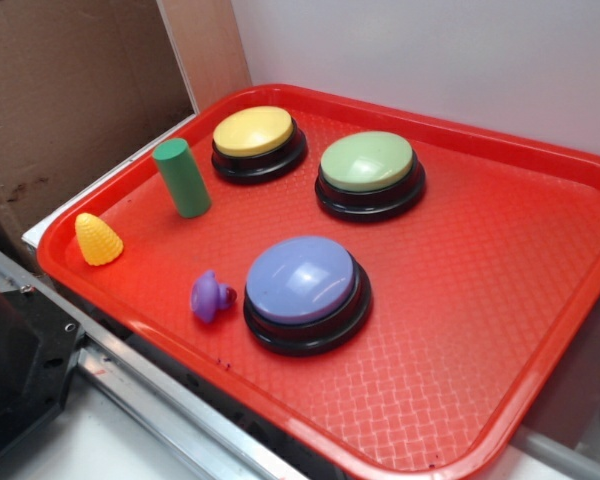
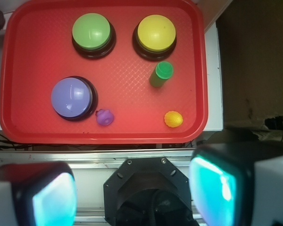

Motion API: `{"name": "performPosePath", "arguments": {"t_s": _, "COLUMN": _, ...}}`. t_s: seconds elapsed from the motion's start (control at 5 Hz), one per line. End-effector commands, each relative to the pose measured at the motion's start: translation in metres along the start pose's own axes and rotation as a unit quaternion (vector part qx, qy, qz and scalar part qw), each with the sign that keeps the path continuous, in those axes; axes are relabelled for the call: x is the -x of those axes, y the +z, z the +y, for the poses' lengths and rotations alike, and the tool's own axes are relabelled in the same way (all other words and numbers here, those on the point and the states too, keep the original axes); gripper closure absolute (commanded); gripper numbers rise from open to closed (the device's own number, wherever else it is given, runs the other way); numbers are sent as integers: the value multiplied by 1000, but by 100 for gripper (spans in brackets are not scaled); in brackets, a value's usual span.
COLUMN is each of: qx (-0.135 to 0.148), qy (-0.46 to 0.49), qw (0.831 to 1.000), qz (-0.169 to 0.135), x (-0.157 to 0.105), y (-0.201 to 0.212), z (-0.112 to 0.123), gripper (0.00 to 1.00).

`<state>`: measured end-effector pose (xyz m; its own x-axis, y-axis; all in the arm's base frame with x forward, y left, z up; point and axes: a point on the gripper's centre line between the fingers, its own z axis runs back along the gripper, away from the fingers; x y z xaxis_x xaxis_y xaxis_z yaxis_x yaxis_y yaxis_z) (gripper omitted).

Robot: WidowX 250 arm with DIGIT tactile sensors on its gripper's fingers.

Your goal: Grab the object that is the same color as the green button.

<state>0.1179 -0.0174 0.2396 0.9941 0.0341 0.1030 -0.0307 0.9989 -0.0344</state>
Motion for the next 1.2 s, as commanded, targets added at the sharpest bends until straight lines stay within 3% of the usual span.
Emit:
{"name": "performPosePath", "arguments": {"t_s": 0.0, "qx": 0, "qy": 0, "qw": 1000, "qz": 0, "x": 0, "y": 0, "z": 0, "gripper": 0}}
{"name": "performPosePath", "arguments": {"t_s": 0.4, "qx": 7, "qy": 75, "qw": 997, "qz": -20, "x": -21, "y": -41, "z": 22, "gripper": 0}}
{"name": "performPosePath", "arguments": {"t_s": 0.6, "qx": -23, "qy": 162, "qw": 986, "qz": -37, "x": -30, "y": -70, "z": 40, "gripper": 0}}
{"name": "performPosePath", "arguments": {"t_s": 0.8, "qx": -30, "qy": 232, "qw": 971, "qz": -56, "x": -40, "y": -99, "z": 58, "gripper": 0}}
{"name": "performPosePath", "arguments": {"t_s": 1.0, "qx": -60, "qy": 300, "qw": 949, "qz": -71, "x": -50, "y": -122, "z": 70, "gripper": 0}}
